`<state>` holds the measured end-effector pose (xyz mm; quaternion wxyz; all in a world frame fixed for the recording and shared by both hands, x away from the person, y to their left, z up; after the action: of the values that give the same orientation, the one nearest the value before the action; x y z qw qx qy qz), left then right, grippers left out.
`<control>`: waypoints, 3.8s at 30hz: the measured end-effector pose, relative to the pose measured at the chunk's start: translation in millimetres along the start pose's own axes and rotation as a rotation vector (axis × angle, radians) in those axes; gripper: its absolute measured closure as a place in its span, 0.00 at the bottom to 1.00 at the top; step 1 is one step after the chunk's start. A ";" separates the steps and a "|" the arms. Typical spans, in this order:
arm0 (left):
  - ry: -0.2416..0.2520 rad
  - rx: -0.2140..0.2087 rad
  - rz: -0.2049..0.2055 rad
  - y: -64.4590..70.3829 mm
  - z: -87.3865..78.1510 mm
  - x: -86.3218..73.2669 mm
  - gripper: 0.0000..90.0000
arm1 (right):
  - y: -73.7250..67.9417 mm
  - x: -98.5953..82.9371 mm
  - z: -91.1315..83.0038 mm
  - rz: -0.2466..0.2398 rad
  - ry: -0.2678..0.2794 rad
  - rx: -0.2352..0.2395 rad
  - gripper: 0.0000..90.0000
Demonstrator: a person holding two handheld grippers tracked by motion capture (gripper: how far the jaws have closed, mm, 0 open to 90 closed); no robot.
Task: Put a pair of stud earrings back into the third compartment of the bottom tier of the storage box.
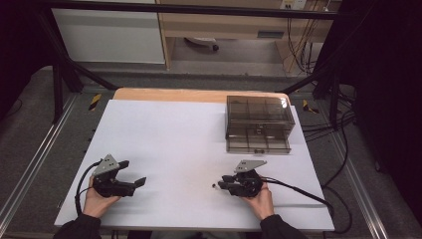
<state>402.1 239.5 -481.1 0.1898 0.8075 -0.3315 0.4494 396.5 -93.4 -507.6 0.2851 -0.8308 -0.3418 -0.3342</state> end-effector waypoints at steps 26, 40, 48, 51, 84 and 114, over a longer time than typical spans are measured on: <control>-0.002 0.003 0.002 -0.2 -0.4 -0.4 0.05 | 0.5 0.5 -1.7 0.020 0.002 -0.015 0.94; -0.002 0.003 0.005 0.3 -0.7 -0.3 0.05 | 1.9 4.3 -11.1 0.033 -0.009 -0.028 0.94; -0.005 0.004 0.006 0.2 -0.4 -0.6 0.05 | 3.8 10.2 -20.7 0.040 0.011 -0.045 0.94; -0.004 0.005 0.005 0.0 -0.6 -0.5 0.05 | 4.5 11.5 -23.3 0.044 0.012 -0.049 0.94; -0.009 0.007 0.011 1.1 0.0 -0.5 0.05 | 53.4 27.8 -76.0 0.091 0.085 -0.203 0.94; -0.016 0.006 0.013 1.6 1.2 -1.4 0.05 | 126.5 34.3 -103.3 0.185 0.122 -0.387 0.94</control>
<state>401.2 238.1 -482.9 0.1819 0.8095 -0.3368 0.4452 473.8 -229.4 -449.5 0.1698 -0.8762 -0.1756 -0.4154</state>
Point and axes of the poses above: each handheld gripper's, and its own axes: z roughly forward along the jaws, x roughly out of its top, y roughly to its right, the point moved 8 cm from there along z, roughly forward along the jaws, and after that the axes turned 5 degrees about z, right-handed, at the moved point
